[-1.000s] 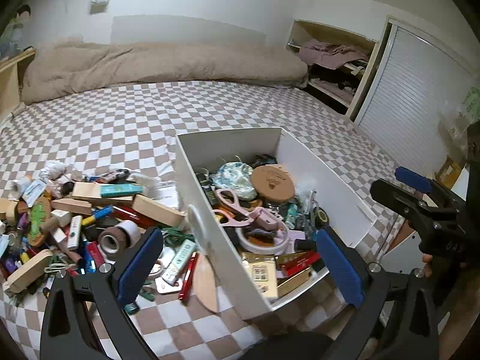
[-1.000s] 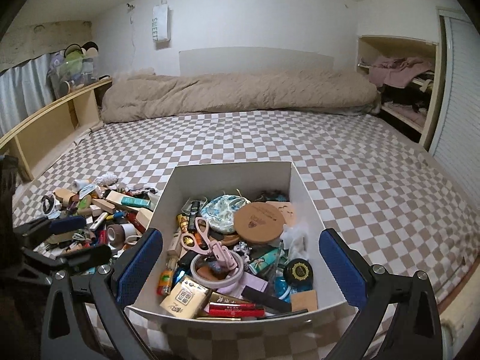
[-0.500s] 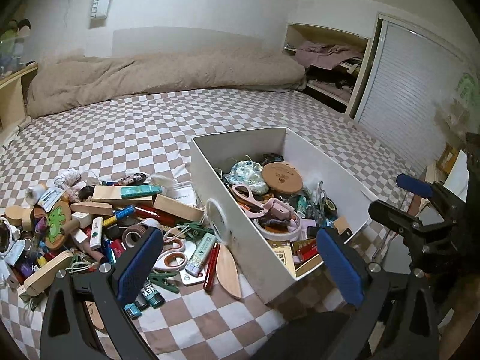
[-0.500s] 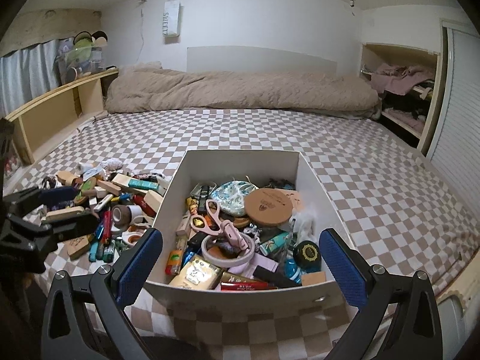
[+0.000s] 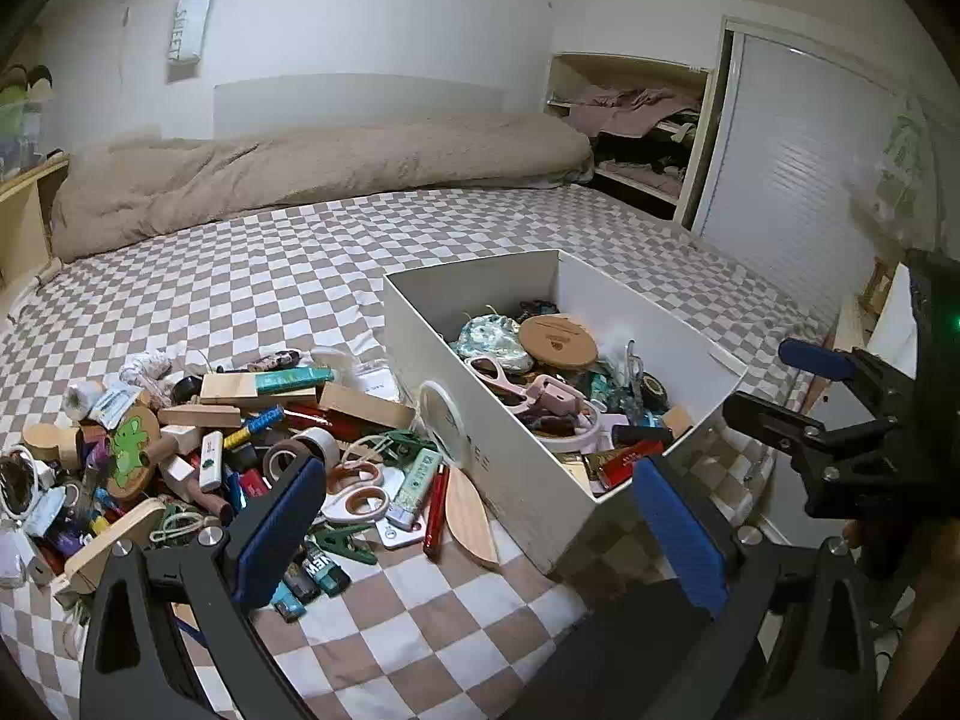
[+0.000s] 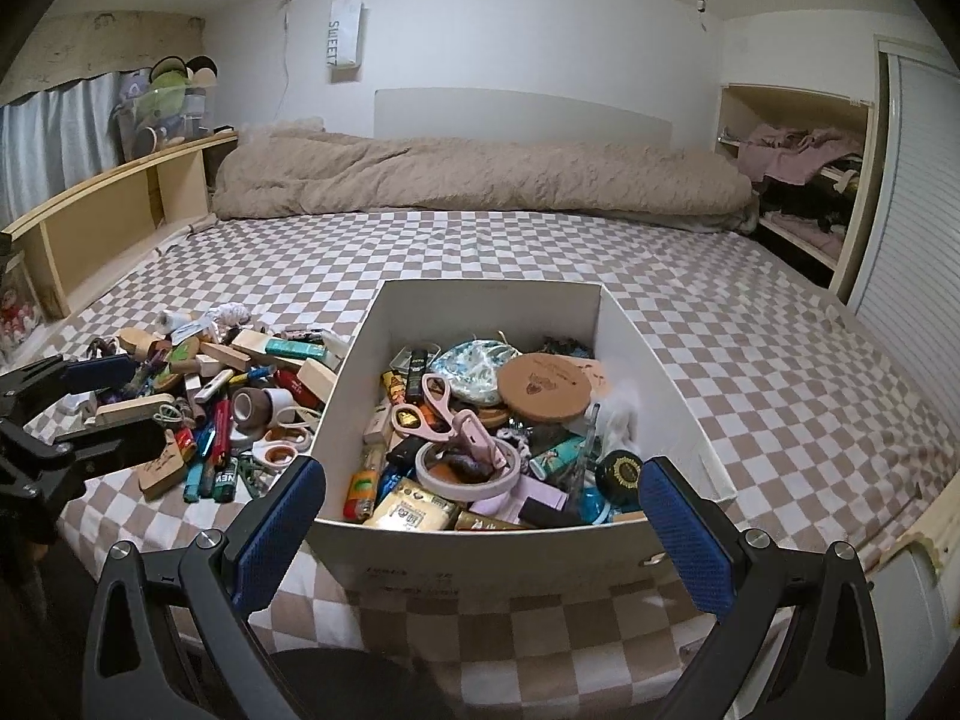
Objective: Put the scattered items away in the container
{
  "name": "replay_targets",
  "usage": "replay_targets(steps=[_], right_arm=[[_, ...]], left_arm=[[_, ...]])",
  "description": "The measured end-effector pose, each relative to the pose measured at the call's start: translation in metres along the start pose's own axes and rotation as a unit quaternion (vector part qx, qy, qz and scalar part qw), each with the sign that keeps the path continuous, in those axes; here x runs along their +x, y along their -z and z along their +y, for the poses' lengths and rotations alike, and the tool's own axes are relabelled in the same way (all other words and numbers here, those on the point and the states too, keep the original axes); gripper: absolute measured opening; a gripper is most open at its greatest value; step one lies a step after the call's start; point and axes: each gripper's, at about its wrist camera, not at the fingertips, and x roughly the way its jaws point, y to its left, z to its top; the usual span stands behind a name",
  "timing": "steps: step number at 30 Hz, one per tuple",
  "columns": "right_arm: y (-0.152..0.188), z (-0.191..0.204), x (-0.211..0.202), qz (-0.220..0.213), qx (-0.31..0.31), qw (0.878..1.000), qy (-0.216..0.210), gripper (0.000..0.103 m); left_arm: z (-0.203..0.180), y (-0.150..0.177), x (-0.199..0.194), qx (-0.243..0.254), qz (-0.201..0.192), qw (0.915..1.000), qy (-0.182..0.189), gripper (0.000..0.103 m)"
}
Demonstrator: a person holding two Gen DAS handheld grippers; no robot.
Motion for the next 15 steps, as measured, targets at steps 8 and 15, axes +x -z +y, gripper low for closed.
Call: replay_targets(steps=[8,15], right_arm=[[0.006,0.005,-0.007,-0.003,-0.001,1.000,0.005,0.103],[0.007,0.009,-0.011,-0.007,-0.005,1.000,0.003,0.103]], left_arm=[[0.006,0.005,-0.006,-0.009,-0.005,0.9999,-0.010,0.103],[0.007,0.009,-0.005,-0.006,-0.002,0.9999,-0.014,0.103]])
